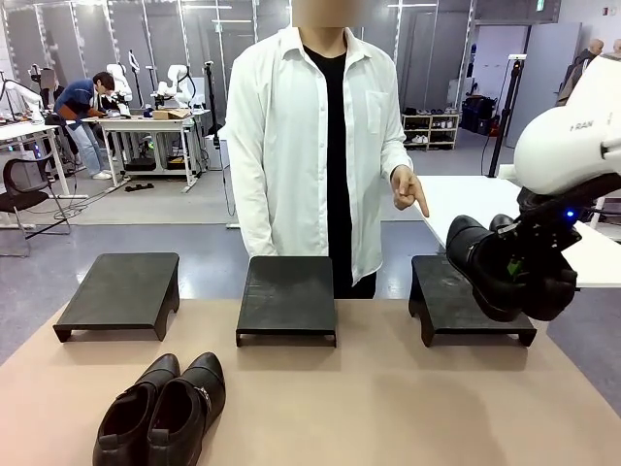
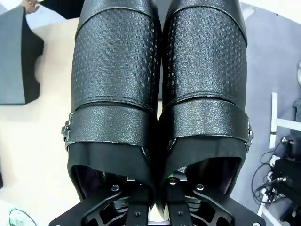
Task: Place the shoes on the stand as instructed by the person.
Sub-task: Pick up one pair of Shoes and place it on the Shoes Stand indicated by the person.
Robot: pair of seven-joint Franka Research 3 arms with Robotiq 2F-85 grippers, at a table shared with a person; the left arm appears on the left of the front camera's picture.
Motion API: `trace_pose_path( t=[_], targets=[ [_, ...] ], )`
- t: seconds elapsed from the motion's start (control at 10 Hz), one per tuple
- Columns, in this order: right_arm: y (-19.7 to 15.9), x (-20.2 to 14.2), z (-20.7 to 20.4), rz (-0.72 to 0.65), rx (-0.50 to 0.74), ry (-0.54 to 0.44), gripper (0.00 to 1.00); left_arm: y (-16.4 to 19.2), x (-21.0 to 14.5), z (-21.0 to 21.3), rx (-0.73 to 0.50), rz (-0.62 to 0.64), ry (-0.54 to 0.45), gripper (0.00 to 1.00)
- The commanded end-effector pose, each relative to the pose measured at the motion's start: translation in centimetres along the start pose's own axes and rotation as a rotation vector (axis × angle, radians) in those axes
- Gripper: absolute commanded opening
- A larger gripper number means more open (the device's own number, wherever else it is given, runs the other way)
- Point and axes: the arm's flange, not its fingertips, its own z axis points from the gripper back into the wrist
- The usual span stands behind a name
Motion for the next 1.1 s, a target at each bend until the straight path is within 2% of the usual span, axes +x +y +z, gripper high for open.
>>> trace_pose_path(
  t=[0.0,0.4,1.0],
  targets=[
    [-0.5,2.9,-1.2,0.029,-0.022,-0.064,0.08,-0.1,0.0,0.0,-0.007,-0.006,0.001,1.00],
    [0.3,5.4,-4.9,0.023,-0.073,-0.103,0.08,-0.1,0.0,0.0,-0.007,-0.006,0.001,1.00],
    [1.9,7.5,-8.7,-0.004,-0.083,-0.112,0.08,-0.1,0.0,0.0,-0.007,-0.006,0.001,1.00]
  ],
)
